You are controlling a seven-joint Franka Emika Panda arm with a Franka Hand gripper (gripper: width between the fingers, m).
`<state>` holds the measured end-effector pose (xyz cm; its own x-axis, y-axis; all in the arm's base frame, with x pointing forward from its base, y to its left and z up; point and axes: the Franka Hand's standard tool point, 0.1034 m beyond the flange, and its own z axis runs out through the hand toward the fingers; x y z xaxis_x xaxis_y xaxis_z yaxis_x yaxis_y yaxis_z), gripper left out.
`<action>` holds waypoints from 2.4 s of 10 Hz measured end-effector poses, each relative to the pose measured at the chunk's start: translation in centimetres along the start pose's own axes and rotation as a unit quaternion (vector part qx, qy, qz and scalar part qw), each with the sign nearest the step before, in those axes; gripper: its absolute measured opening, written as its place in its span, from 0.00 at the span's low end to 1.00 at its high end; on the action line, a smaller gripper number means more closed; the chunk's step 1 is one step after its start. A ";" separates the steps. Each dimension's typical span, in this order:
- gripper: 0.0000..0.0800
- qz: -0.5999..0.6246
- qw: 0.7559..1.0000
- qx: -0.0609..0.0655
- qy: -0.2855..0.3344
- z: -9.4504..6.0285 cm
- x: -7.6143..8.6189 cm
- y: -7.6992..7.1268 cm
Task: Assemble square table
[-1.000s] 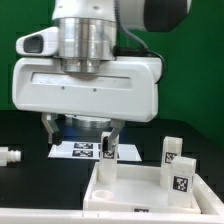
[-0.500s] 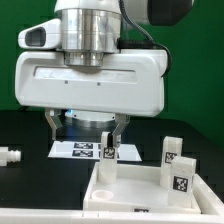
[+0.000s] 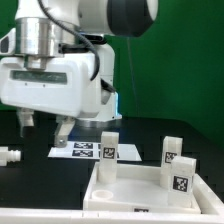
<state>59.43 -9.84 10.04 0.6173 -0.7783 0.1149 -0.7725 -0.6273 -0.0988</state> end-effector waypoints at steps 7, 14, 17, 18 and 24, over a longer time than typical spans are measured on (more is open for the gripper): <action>0.81 0.201 0.979 0.005 -0.026 0.2 1.9 9.2; 0.81 0.237 0.968 0.001 -0.076 2.0 0.2 15.5; 0.81 0.251 0.965 -0.003 -0.073 1.8 0.9 16.8; 0.81 0.252 0.965 -0.004 -0.073 1.8 0.9 16.9; 0.81 0.295 0.946 -0.035 -0.130 4.8 -2.1 22.0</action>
Offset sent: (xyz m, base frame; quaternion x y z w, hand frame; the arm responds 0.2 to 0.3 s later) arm -0.0401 -0.0365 0.0010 0.0128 -0.0089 0.2176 0.9759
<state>41.89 -22.14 2.87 0.0844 -0.9786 -0.1878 -0.9964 -0.0852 -0.0037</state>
